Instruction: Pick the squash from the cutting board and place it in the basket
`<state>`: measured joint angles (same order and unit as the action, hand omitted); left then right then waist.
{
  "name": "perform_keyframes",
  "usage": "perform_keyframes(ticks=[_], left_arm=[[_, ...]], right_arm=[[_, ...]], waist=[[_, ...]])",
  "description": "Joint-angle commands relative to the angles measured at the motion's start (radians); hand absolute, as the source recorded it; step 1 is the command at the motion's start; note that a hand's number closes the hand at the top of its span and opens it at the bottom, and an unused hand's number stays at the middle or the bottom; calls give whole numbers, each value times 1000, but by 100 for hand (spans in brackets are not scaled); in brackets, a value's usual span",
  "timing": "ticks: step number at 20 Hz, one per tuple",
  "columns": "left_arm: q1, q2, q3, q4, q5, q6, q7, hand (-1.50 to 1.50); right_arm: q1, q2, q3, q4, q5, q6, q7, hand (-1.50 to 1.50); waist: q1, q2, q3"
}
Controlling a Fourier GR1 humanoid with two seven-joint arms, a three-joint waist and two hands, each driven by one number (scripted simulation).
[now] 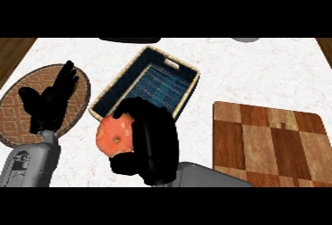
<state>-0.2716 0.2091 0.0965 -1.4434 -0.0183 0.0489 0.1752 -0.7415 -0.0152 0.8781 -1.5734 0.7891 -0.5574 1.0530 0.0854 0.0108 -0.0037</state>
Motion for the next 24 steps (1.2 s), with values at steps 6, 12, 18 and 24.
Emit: perform_keyframes(ticks=[6, 12, 18, 24], left_arm=[[23, -23, -20, -11, -21, 18, -1, 0], [-2, 15, 22, 18, -3, 6, 5, 0], [24, 0, 19, 18, -10, 12, -38, 0], [-17, 9, 20, 4, -7, 6, 8, 0]], right_arm=[[-414, 15, -132, 284, -358, -59, 85, 150], [-626, 13, 22, 505, -79, 295, -90, 150], [-780, 15, -10, 680, -175, 308, -197, 150], [-833, 15, 23, 765, -280, 316, -172, 150]], waist=[[-10, -4, 2], [-35, -7, 0], [-32, -3, 1], [-20, -1, 0]])
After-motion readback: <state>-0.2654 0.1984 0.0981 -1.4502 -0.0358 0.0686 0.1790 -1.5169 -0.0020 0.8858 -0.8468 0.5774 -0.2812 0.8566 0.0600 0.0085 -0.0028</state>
